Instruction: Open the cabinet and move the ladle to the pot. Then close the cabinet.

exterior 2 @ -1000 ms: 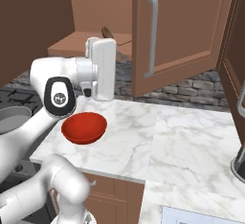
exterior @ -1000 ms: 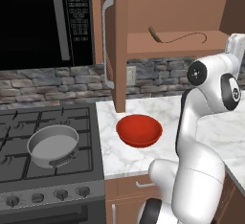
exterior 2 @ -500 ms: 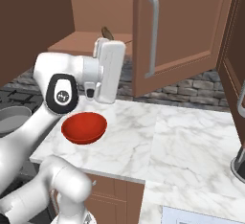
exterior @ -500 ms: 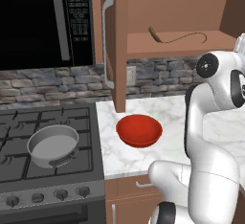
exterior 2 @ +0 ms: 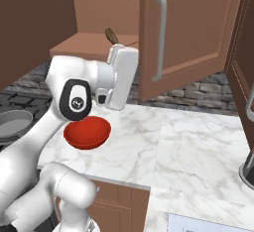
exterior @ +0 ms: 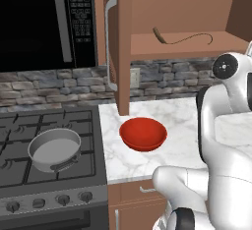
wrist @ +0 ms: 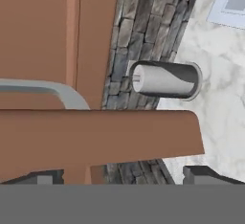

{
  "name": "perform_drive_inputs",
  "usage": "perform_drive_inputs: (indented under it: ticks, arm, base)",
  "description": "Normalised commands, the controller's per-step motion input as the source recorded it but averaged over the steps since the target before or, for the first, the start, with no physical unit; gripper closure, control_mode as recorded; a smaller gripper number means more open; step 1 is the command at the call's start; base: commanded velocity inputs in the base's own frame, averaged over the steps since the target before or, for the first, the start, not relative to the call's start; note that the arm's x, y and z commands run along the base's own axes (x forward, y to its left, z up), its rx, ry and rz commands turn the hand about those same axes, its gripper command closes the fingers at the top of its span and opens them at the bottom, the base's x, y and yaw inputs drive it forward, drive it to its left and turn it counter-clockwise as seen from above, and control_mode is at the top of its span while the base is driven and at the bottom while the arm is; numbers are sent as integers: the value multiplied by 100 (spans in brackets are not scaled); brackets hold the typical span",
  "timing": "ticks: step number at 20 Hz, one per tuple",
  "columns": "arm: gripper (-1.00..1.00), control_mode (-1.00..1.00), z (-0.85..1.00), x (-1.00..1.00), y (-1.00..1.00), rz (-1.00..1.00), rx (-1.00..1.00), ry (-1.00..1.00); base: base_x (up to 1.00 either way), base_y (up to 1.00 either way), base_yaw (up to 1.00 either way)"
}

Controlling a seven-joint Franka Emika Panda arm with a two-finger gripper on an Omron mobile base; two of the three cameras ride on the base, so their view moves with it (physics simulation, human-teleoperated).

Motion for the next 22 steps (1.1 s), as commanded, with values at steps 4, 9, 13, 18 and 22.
perform_drive_inputs:
  ticks: [4,9,13,18,22]
  arm:
    - [-100,-100,-17,5,-35,-1,10,-14]
    - [-100,-100,-4,-12,-49,-5,10,-21]
    - [-100,-100,0,-31,-49,-9,10,-25]
    - [-100,-100,-5,-10,-44,-9,9,-20]
    - [-100,-100,-7,0,-23,-5,6,-13]
  base:
    - [0,0,0]
    - [0,0,0]
    - [0,0,0]
    - [0,0,0]
    - [0,0,0]
